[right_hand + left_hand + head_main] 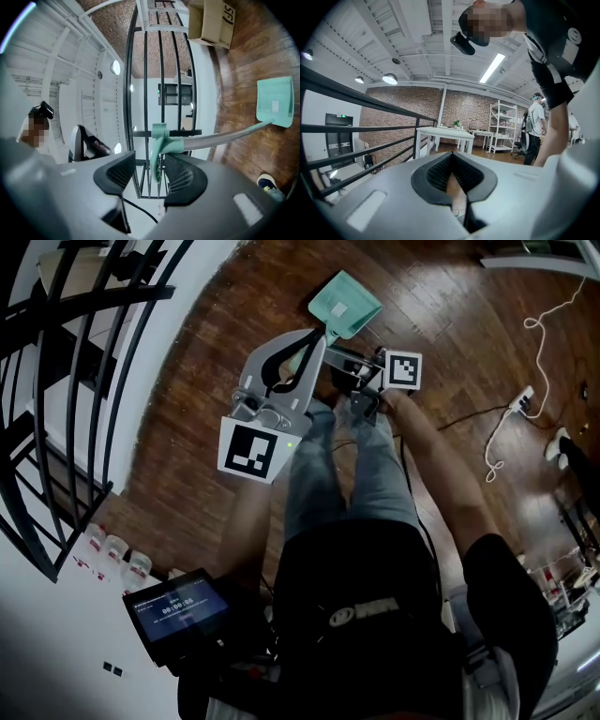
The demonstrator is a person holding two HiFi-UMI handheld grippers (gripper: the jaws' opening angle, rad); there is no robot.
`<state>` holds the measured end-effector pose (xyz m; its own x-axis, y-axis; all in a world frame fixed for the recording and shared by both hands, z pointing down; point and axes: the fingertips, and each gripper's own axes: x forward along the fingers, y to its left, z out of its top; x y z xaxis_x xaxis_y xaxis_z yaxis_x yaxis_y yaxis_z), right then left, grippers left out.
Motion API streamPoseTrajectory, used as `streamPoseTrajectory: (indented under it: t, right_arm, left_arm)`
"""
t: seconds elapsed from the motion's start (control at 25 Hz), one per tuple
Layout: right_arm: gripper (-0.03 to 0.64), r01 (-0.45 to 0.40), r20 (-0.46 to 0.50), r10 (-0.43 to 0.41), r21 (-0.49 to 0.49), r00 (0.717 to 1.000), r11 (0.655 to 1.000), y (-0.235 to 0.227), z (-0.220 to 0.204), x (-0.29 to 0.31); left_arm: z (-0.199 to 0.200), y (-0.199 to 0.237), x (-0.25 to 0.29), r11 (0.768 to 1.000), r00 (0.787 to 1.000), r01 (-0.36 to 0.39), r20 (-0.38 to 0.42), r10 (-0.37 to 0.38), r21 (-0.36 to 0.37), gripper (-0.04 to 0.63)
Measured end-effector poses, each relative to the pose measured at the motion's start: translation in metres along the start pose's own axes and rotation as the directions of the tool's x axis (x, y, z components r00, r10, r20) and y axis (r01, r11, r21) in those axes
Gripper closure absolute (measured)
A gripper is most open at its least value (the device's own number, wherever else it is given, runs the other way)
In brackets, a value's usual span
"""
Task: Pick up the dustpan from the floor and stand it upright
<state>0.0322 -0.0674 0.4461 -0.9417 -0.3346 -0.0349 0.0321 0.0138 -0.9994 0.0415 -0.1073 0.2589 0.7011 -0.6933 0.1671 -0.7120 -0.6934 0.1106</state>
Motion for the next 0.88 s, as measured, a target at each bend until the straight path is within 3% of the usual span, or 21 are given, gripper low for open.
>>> streamPoseTrajectory:
  t: [0.16, 0.24, 0.32, 0.36, 0.48, 0.6, 0.68, 0.72, 0.88]
  right_arm:
    - [0.399, 0.036, -0.035, -0.036, 0.001, 0.999, 0.999, -0.006, -0.007, -0.001]
    - [0.367, 0.108, -0.081, -0.106, 0.015, 0.991, 0.994, -0.008, -0.019, -0.009]
    - [0.36, 0.185, -0.132, -0.179, 0.028, 0.975, 0.982, -0.007, -0.028, -0.022]
    - [0.36, 0.217, -0.149, -0.213, 0.012, 0.966, 0.976, -0.007, -0.029, -0.029]
    - [0.36, 0.278, -0.155, -0.305, -0.173, 0.94, 0.945, -0.006, -0.018, -0.061]
    - [0.362, 0.253, -0.115, -0.319, -0.389, 0.941, 0.886, 0.035, 0.007, -0.078]
    - [0.385, 0.219, -0.066, -0.3, -0.536, 0.952, 0.815, 0.088, 0.026, -0.076]
    - [0.403, 0.201, -0.036, -0.283, -0.617, 0.958, 0.761, 0.122, 0.033, -0.071]
    - [0.414, 0.123, 0.065, -0.133, -0.859, 0.989, 0.497, 0.267, 0.048, -0.04]
  left_arm:
    - [0.009, -0.002, -0.01, 1.0, 1.0, -0.003, 0.002, 0.003, 0.025, 0.578]
    - [0.012, -0.005, -0.018, 1.0, 0.998, -0.008, -0.064, 0.009, 0.027, 0.578]
    - [0.012, -0.006, -0.027, 0.999, 0.986, -0.04, -0.165, 0.035, -0.026, 0.578]
    - [0.018, -0.005, -0.028, 0.998, 0.986, -0.053, -0.16, 0.046, -0.039, 0.578]
    - [0.041, -0.003, -0.02, 0.999, 0.999, -0.042, -0.022, 0.041, -0.02, 0.578]
    - [0.062, -0.003, -0.011, 1.0, 0.999, -0.023, 0.033, 0.023, 0.008, 0.578]
    - [0.086, -0.007, -0.015, 0.999, 0.998, -0.022, 0.051, 0.02, 0.032, 0.578]
    - [0.102, -0.011, -0.021, 0.998, 0.997, -0.026, 0.068, 0.022, 0.052, 0.578]
    - [0.164, -0.019, -0.053, 0.99, 0.988, -0.064, 0.146, 0.046, 0.122, 0.578]
